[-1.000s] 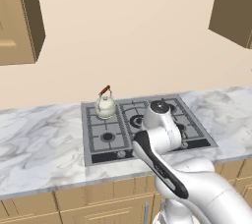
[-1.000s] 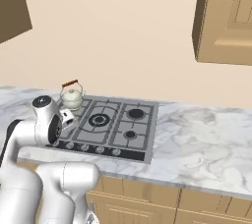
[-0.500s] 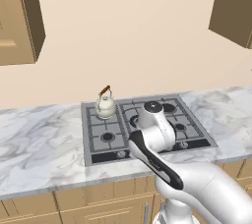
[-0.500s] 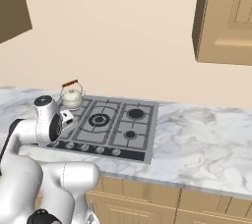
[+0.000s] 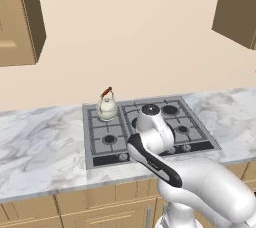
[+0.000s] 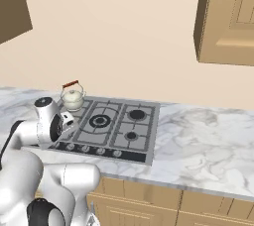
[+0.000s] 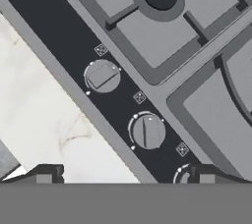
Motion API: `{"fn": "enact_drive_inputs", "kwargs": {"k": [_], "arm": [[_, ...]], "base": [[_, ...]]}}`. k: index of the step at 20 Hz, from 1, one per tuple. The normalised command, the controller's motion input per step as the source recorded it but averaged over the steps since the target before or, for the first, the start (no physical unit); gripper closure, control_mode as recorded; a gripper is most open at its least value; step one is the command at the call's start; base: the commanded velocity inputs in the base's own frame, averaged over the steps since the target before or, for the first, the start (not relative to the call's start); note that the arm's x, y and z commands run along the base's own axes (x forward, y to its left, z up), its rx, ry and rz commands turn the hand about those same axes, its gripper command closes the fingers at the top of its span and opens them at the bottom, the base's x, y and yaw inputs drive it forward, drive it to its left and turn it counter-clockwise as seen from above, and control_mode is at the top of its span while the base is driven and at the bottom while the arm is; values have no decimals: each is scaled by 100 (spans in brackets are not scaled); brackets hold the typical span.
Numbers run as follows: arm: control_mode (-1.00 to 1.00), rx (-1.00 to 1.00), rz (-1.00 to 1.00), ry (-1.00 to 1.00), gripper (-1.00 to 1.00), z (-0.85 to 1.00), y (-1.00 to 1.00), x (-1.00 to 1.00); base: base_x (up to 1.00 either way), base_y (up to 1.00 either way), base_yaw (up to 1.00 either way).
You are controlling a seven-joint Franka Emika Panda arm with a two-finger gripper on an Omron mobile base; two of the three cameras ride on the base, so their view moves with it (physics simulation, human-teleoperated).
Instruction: The kettle is done boiling. Turn off the stove, then wait for 300 timesteps before moving the kettle to the dining table.
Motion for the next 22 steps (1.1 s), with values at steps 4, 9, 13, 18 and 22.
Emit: {"fn": "enact_drive_inputs", "kwargs": {"k": [4,9,13,18,22], "arm": [[-100,0,0,-5,-100,-7,-22,0],[-100,0,0,-1,-100,-26,-17,0],[-100,0,0,0,-100,-36,-6,0],[-100,0,0,0,-100,-37,-10,0],[-100,0,0,0,-100,-36,-12,0]], "base": [[0,0,0],[0,0,0],[0,0,0],[0,0,0],[0,0,0]]}}
